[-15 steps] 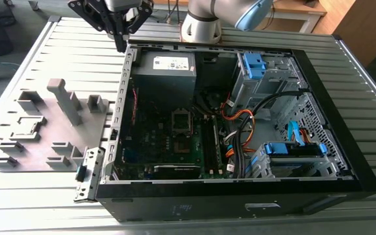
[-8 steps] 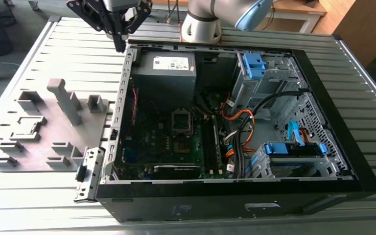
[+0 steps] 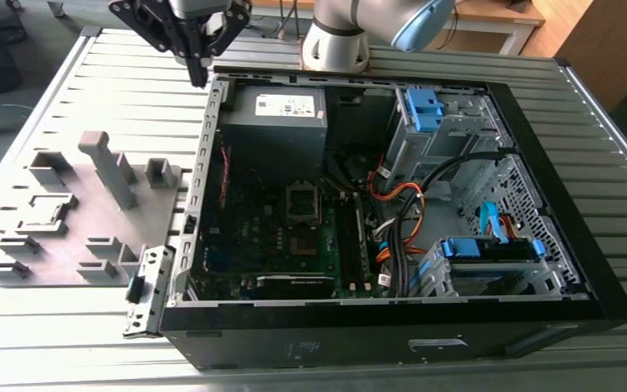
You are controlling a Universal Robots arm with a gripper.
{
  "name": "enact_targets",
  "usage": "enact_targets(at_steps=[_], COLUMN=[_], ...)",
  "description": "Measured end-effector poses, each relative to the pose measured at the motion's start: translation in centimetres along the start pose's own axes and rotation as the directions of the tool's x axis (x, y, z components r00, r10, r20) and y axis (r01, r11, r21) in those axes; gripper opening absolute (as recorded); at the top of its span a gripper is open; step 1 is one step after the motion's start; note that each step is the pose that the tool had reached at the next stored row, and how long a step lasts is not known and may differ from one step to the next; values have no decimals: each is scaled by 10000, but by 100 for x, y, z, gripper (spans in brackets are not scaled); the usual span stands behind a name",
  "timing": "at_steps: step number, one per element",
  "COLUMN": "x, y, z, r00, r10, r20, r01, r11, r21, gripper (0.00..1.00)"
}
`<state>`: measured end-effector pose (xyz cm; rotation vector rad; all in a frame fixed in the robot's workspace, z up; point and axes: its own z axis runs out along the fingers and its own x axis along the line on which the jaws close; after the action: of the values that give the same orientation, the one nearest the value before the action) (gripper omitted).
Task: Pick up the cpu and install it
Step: 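Reach for the cpu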
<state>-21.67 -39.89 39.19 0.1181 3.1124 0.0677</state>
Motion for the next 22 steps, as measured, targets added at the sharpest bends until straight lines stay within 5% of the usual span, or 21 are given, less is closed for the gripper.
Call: enact_targets(at_steps=[22], x=[67], y=[-5], z=[-2], r00=[10000], r10=[-1], r20=[0], r01=[1], r11=[10000], r21=[0], gripper=[11])
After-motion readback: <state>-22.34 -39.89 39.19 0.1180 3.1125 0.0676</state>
